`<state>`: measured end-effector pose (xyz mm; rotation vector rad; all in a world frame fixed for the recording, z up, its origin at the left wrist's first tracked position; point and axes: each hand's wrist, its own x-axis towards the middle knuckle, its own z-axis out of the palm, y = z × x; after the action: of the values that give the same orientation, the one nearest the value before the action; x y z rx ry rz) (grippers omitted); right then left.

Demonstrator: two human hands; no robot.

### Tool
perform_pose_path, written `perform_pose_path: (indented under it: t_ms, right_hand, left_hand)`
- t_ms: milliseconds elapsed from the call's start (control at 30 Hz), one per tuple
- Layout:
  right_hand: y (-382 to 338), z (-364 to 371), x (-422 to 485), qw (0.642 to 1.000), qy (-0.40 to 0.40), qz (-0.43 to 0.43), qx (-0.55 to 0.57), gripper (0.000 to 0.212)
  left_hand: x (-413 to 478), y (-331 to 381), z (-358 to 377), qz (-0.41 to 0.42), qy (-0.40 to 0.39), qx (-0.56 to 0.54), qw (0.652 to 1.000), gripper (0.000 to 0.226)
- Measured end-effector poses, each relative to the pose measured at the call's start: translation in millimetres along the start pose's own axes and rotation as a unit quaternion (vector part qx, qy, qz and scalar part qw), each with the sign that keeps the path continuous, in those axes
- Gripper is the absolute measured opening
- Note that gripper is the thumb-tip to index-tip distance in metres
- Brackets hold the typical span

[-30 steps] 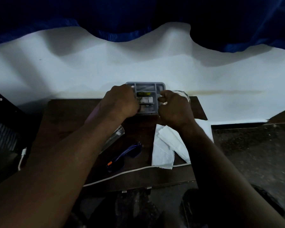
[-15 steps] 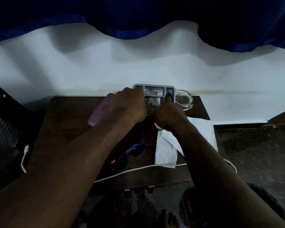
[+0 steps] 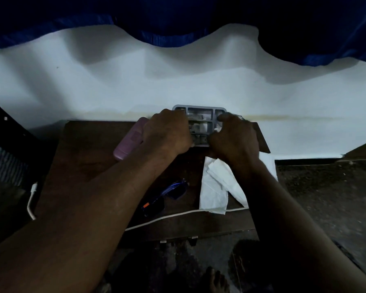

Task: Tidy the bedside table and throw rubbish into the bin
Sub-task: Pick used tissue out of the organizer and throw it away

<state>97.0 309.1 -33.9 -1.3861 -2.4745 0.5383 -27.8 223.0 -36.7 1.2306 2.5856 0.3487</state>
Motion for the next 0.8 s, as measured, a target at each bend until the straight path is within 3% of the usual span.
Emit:
perform_pose_path:
  t_ms: [100, 200, 367, 500, 567, 667, 800]
  right_hand:
    - [6, -9, 7, 0.995, 0.092, 0.032, 0.005, 0.024]
    - [15, -10, 13, 0.992, 0.127, 0.022, -0.003, 0.022]
    - [19, -8, 8, 0.993, 0.058, -0.089, -0.053, 0.033]
    - [18, -16, 2, 0.985, 0.058, -0.135, -0.090, 0.032]
    - [16, -15, -3, 0.983, -0.003, -0.136, -0.122, 0.028]
    - [17, -3, -2, 0.975, -0.080, -0.127, -0.162, 0.063]
    - [21, 6, 6, 0.954, -0.113, -0.127, -0.247, 0.040]
  left_hand:
    - [2, -1, 2, 0.002, 0.000, -0.008, 1.000, 0.050]
    - [2, -2, 3, 0.006, 0.011, -0.014, 1.000, 0.056]
    - [2, -2, 1, 0.011, 0.016, -0.009, 1.000, 0.057]
    - [2, -2, 1, 0.015, 0.018, 0.002, 1.000, 0.057]
    - [1, -3, 1, 0.017, 0.020, 0.005, 1.000, 0.053]
    - [1, -4, 4, 0.020, 0.027, 0.014, 0.999, 0.046]
    - [0, -5, 5, 0.022, 0.030, 0.020, 0.999, 0.046]
